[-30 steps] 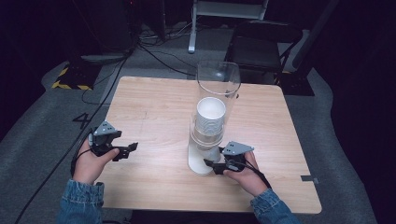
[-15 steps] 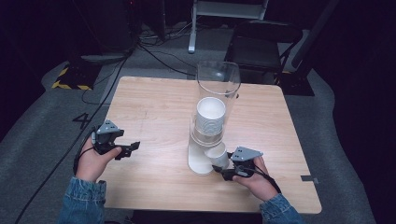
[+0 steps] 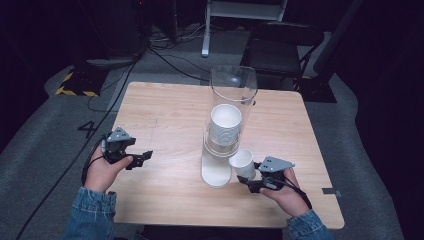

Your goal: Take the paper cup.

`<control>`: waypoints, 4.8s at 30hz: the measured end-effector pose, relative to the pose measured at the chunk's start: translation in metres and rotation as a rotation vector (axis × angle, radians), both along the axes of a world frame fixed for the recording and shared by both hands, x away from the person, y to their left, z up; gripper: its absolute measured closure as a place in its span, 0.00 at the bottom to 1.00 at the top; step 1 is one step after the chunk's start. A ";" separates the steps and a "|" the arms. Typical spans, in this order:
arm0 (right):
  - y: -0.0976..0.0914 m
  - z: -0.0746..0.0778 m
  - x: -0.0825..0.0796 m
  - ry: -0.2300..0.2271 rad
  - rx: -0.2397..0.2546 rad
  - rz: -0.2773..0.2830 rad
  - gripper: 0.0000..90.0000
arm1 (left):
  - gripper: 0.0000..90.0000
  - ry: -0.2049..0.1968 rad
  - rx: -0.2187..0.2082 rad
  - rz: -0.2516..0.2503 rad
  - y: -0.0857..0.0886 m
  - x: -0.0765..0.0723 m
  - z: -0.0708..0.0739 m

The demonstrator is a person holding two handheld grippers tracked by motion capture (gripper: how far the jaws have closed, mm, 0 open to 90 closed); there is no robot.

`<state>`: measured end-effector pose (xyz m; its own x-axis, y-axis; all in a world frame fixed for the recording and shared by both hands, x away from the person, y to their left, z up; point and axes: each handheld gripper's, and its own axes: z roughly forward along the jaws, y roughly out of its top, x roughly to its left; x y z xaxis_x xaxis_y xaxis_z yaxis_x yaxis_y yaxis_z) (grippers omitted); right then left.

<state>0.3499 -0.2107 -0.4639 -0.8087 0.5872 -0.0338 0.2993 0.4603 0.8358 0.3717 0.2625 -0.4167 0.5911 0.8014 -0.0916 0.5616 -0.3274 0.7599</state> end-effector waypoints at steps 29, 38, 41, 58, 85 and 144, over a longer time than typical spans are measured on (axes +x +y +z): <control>-0.057 0.017 0.050 -0.056 0.165 -0.474 0.39 | 0.20 0.021 0.012 0.041 0.009 -0.009 -0.007; -0.057 0.000 0.070 0.033 0.124 -0.567 0.38 | 0.20 0.032 0.022 0.045 0.012 -0.011 -0.010; -0.056 -0.006 0.075 0.034 0.116 -0.571 0.38 | 0.20 0.030 0.023 0.048 0.011 -0.011 -0.010; -0.046 -0.029 0.085 0.048 0.039 -0.530 0.38 | 0.20 0.031 0.023 0.044 0.011 -0.011 -0.011; -0.045 -0.039 0.084 0.122 -0.034 -0.494 0.19 | 0.20 0.034 0.015 0.042 0.011 -0.011 -0.011; -0.009 0.052 -0.015 0.009 0.093 -0.074 0.18 | 0.20 0.037 0.012 -0.042 -0.008 -0.023 -0.011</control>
